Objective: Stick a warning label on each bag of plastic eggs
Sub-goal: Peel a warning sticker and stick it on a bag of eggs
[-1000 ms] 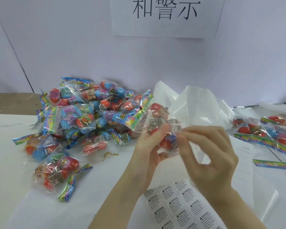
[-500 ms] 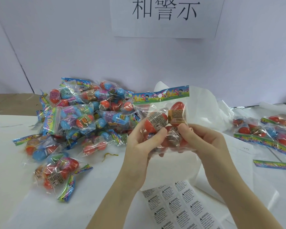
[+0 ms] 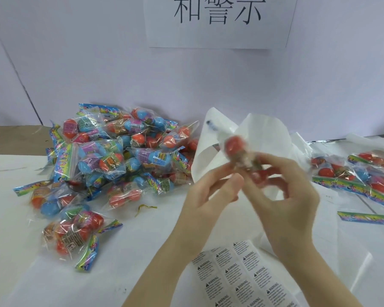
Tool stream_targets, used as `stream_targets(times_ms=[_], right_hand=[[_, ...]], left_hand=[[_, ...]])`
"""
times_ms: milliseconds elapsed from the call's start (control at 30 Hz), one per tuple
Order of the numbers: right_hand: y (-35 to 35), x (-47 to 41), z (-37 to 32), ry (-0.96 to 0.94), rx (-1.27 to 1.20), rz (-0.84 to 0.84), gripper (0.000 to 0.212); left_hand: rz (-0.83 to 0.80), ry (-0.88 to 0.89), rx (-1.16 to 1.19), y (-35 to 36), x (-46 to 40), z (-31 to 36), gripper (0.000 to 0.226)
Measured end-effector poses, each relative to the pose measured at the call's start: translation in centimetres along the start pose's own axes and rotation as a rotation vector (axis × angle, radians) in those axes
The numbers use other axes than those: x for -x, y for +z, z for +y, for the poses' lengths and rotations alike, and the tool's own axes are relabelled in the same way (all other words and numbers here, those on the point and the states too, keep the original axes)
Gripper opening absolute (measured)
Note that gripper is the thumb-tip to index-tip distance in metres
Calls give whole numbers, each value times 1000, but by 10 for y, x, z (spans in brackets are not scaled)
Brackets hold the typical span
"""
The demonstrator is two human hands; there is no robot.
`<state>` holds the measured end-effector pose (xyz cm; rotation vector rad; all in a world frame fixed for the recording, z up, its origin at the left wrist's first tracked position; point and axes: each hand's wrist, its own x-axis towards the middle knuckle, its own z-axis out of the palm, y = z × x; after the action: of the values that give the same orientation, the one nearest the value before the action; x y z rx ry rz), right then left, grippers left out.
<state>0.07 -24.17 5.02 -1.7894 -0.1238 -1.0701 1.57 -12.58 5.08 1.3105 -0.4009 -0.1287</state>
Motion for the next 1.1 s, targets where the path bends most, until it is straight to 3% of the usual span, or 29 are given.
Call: stream_targets(times_ms=[67,167,333,400,500,600,667,800,967,1100], right_hand=[[3,6,-2,-130,-37,-178,37],[2,6,-8,-72,-232,-386,30],[-11,-7,-6,195,-310,-356,13],[-20,-17,2,287,-208,-396,34],[-35,-29,18,409,119,-652,67],[-45,-31,26,531,449,-1012,78],[-45,-28,31,539,452,-1080,81],[-34,-27,29,535,250,-965,59],[-30,-32,27,520,-141,-433,42],[-28,-32,23,540,-417,-244,27]], left_hand=[[-35,3,100,1,1,2,40],[85,-14,303,-6,-2,5,32],[325,-66,356,-16,-9,6,31],[381,-67,344,-20,-10,8,27],[442,-57,316,-25,-11,9,20],[429,-26,369,-28,-10,10,21],[405,-20,388,-29,-9,11,20],[331,-41,357,-29,-8,12,11],[323,52,400,-28,-8,14,25],[390,38,424,-31,-11,14,40]])
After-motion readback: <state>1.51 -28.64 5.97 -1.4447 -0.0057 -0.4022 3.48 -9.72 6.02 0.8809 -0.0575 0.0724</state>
